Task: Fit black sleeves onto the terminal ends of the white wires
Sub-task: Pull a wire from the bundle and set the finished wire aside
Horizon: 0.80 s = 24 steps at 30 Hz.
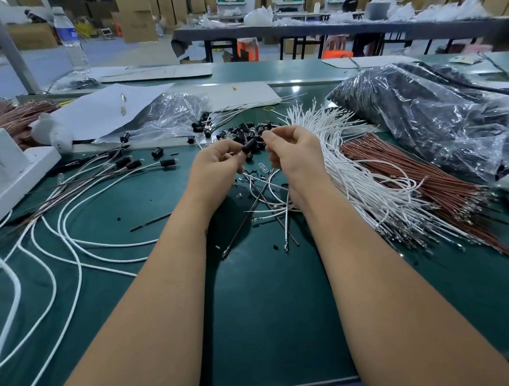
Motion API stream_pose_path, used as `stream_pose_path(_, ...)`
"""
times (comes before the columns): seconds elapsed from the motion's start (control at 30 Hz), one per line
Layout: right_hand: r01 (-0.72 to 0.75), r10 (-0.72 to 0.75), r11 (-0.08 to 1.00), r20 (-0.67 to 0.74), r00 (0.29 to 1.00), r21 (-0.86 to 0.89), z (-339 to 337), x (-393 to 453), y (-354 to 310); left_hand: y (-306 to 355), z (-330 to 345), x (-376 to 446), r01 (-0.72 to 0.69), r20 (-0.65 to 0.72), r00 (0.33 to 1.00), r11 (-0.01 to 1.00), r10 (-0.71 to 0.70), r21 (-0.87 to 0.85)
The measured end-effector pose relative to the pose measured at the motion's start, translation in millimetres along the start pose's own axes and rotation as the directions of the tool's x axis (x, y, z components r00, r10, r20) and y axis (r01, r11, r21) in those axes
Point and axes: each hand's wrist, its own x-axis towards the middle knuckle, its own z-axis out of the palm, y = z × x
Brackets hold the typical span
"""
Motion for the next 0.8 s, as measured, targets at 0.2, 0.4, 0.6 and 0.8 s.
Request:
stream_pose_path(0.2,-0.021,0.020,0.999,0.025,0.999,0.049,-1.5,0.3,-0.1,3.7,1.3,-3.0,0.001,0.002,1.000,1.000,-0.002,0.021)
stream_pose_path(0.4,0.000,-0.001,1.000,0.033,0.999,0.021,-1.6,0.9,1.4,6.1,0.8,-4.5,-0.017,0.016,1.000,1.000,0.017,0.023)
stream_pose_path(0.6,0.029,-0.030,1.000,0.076,0.997,0.009,-1.7,0.7,3.4,5.1,0.7,-4.3,-0.034,0.018,0.999,0.997,0.033,0.068)
stream_pose_path(0.8,-0.031,0.032,0.999,0.076,0.997,-0.006,-2.2,0.9,8.0,6.1,-1.3,-7.7,-0.159,0.022,0.987,0.981,0.157,0.111)
